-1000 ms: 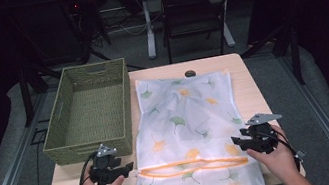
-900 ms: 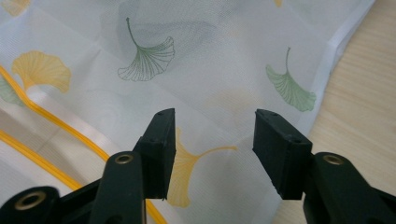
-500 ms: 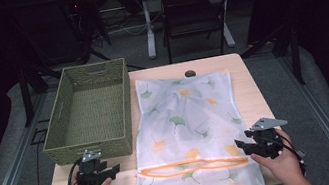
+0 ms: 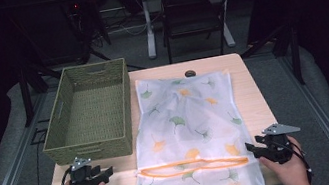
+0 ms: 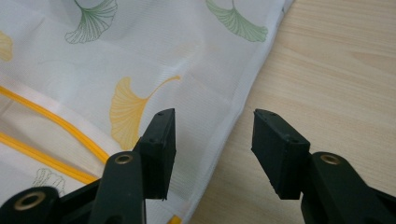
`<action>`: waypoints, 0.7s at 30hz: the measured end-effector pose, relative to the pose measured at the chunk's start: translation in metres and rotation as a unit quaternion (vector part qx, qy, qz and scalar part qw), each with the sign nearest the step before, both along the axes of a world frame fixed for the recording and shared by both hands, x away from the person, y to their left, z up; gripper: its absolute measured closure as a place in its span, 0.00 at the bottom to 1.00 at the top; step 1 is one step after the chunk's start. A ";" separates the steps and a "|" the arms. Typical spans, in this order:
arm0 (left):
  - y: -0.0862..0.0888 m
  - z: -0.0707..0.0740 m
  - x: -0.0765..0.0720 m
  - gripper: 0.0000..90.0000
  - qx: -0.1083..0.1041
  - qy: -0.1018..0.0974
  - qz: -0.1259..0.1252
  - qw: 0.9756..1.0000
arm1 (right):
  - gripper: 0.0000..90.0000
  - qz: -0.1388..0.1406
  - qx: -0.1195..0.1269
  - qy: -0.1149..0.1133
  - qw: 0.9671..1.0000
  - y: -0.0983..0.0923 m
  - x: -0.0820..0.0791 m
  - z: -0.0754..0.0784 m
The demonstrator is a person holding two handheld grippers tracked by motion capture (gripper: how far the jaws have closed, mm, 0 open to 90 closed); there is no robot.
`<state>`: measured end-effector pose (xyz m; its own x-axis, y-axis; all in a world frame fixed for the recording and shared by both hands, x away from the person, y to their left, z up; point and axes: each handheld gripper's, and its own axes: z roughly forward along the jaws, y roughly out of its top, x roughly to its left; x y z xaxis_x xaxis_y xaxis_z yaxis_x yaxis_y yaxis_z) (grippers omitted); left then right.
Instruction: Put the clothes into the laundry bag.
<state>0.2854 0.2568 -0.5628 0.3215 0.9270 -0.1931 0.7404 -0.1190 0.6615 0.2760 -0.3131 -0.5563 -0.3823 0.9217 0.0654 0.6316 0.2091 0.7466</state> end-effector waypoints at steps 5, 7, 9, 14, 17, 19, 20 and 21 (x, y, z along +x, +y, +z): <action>0.002 -0.004 0.003 0.51 0.009 0.005 0.005 1.000 | 0.54 -0.005 0.023 0.001 1.000 -0.005 0.000 -0.005; 0.004 -0.004 0.004 0.51 0.009 0.003 0.010 1.000 | 0.55 -0.003 0.017 0.007 1.000 -0.006 0.001 -0.007; 0.005 -0.005 0.005 0.51 0.007 0.003 0.012 1.000 | 0.55 -0.004 0.019 0.005 1.000 -0.005 0.002 -0.007; 0.009 -0.006 0.007 0.50 0.010 0.003 0.018 1.000 | 0.58 -0.003 0.014 -0.001 1.000 -0.006 0.003 -0.009; 0.010 -0.006 0.008 0.50 0.011 0.004 0.020 1.000 | 0.58 0.000 0.009 -0.008 1.000 -0.007 0.002 -0.010; 0.010 -0.006 0.007 0.50 0.012 0.006 0.021 1.000 | 0.58 -0.003 0.008 -0.009 1.000 -0.006 0.002 -0.010; 0.011 -0.007 0.007 0.50 0.012 0.007 0.022 1.000 | 0.58 -0.003 0.008 -0.009 1.000 -0.006 0.002 -0.010; 0.011 -0.007 0.007 0.50 0.012 0.007 0.024 1.000 | 0.57 -0.004 0.009 -0.010 1.000 -0.006 0.002 -0.010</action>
<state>0.2928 0.2677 -0.5698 0.2735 0.9459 -0.1743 0.7542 -0.0985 0.6492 0.2785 -0.3191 -0.5666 -0.3755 0.9239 0.0740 0.6189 0.1906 0.7620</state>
